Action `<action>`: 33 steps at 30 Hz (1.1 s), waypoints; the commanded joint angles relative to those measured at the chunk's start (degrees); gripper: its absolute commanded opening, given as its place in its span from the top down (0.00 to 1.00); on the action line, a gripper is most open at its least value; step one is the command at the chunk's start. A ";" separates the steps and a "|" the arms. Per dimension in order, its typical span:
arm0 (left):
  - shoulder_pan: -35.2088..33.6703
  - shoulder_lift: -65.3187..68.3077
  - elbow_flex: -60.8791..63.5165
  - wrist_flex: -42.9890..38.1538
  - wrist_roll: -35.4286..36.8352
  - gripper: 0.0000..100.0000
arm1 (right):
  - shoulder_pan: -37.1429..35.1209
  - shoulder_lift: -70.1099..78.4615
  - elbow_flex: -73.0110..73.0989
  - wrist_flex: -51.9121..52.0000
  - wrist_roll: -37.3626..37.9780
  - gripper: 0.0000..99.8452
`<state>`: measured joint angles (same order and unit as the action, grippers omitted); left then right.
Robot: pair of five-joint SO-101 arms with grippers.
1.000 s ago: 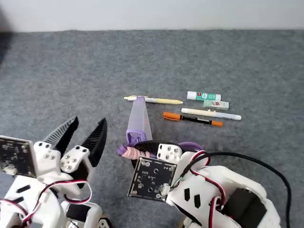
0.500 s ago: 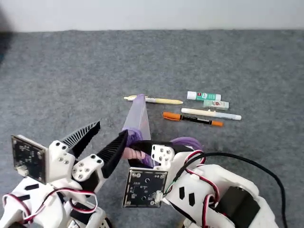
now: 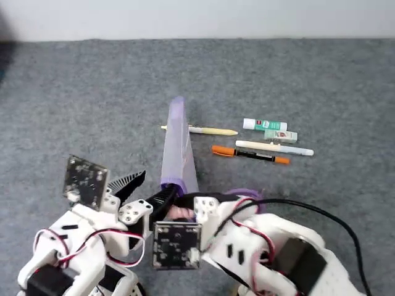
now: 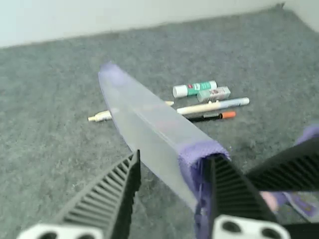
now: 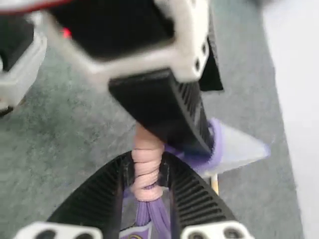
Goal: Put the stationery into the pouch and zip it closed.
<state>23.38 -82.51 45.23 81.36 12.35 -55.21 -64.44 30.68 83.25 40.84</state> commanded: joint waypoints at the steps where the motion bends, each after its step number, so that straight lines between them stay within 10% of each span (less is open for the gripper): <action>1: 0.09 1.23 0.22 0.26 -1.14 0.83 | 1.27 -3.30 -0.35 3.74 0.53 0.99; 33: -9.93 0.88 6.02 -0.09 0.09 0.99 | 32.75 -9.98 -0.26 0.75 -3.87 0.99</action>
<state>14.33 -82.33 51.74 81.36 11.74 -26.29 -73.41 30.68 85.36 39.52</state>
